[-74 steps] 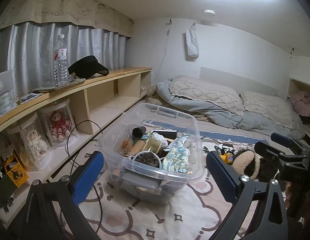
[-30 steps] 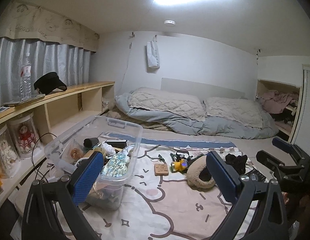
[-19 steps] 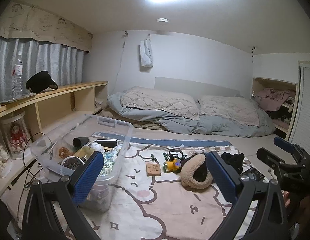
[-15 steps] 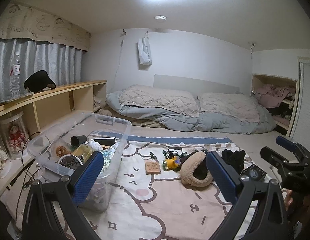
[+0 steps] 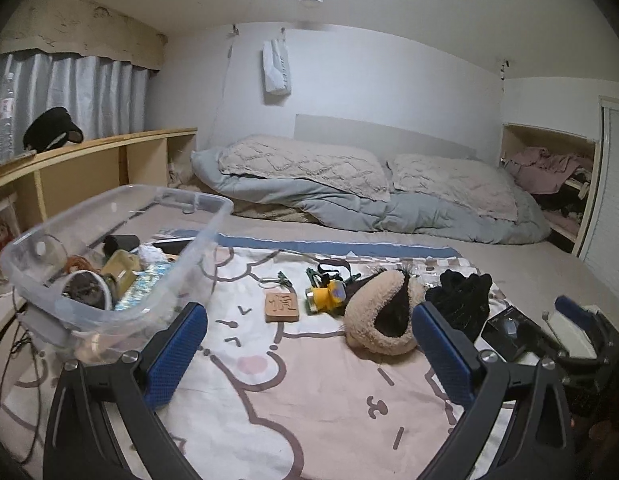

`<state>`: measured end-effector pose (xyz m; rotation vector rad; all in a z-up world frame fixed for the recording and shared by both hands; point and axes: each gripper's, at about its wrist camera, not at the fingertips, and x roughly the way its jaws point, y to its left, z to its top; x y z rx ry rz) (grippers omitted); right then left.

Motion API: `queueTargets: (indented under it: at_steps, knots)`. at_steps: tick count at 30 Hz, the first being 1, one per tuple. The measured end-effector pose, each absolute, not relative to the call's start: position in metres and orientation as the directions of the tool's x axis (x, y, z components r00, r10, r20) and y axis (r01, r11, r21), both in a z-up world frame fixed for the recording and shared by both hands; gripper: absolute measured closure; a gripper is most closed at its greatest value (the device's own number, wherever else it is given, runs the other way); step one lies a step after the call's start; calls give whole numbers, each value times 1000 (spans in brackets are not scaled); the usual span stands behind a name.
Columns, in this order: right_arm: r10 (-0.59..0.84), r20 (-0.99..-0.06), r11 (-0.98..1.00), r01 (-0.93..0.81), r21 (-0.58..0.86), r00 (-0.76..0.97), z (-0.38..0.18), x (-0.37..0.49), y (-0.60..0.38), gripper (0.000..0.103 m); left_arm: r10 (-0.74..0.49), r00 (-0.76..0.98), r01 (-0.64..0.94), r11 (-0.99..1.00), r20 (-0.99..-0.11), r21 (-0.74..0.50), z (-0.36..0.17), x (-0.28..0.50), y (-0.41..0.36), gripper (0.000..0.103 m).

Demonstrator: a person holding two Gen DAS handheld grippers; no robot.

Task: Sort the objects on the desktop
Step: 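Move both tools toward the wooden tile and yellow headlamp on the sheet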

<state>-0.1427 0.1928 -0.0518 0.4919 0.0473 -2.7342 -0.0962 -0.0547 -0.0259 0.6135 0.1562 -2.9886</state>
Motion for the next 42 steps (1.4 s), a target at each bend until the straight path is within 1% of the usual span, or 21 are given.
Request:
queueTargets:
  at_steps: [4, 13, 18, 22, 23, 24, 26, 28, 31, 32, 33, 35, 38, 40, 42]
  knots:
    - [-330, -391, -938, 344, 36, -859, -74, -154, 195, 0, -39, -918, 78, -993, -395, -84, -42, -113, -50, 0]
    - [-294, -469, -950, 309, 46, -833, -108, -171, 202, 0, 25, -880, 36, -992, -473, -118, -84, -165, -40, 0]
    - [-260, -508, -961, 272, 52, -821, -120, -183, 213, 0, 24, -856, 47, -991, -517, -124, -103, -187, -39, 0]
    - [-272, -541, -961, 255, 110, -796, -128, -195, 223, 0, 11, -832, 74, -989, -554, -131, -120, -202, -46, 0]
    - [-280, -548, -959, 256, 123, -788, -130, -199, 223, 2, 5, -821, 88, -987, -571, -135, -126, -208, -50, 0]
    - [-288, -557, -957, 258, 134, -779, -133, -203, 223, 14, 3, -814, 96, -986, -580, -140, -130, -211, -52, 0]
    - [-286, -584, -957, 256, 136, -760, -139, -210, 220, 26, 0, -797, 118, -981, -604, -155, -138, -221, -60, 0]
    - [-294, -612, -955, 255, 152, -735, -147, -220, 216, 27, -6, -784, 135, -978, -620, -162, -144, -232, -66, 0]
    - [-319, -634, -946, 272, 174, -704, -155, -230, 211, 28, -23, -771, 156, -976, -637, -155, -150, -252, -74, 0]
    - [-325, -640, -944, 278, 177, -697, -157, -233, 208, 29, -28, -765, 159, -976, -643, -147, -152, -259, -76, 1]
    - [-333, -644, -941, 285, 181, -689, -159, -235, 206, 33, -30, -760, 160, -977, -649, -142, -153, -264, -77, 2]
    - [-347, -654, -935, 299, 190, -672, -163, -242, 202, 37, -41, -753, 171, -976, -657, -136, -157, -278, -82, 2]
    - [-369, -657, -927, 314, 206, -657, -166, -252, 198, 47, -75, -739, 198, -974, -669, -109, -165, -296, -89, 2]
    - [-394, -658, -917, 328, 228, -642, -167, -259, 194, 51, -94, -728, 214, -972, -679, -95, -171, -307, -94, 2]
    - [-422, -657, -904, 345, 252, -625, -167, -265, 190, 57, -113, -712, 232, -969, -693, -80, -178, -319, -99, 2]
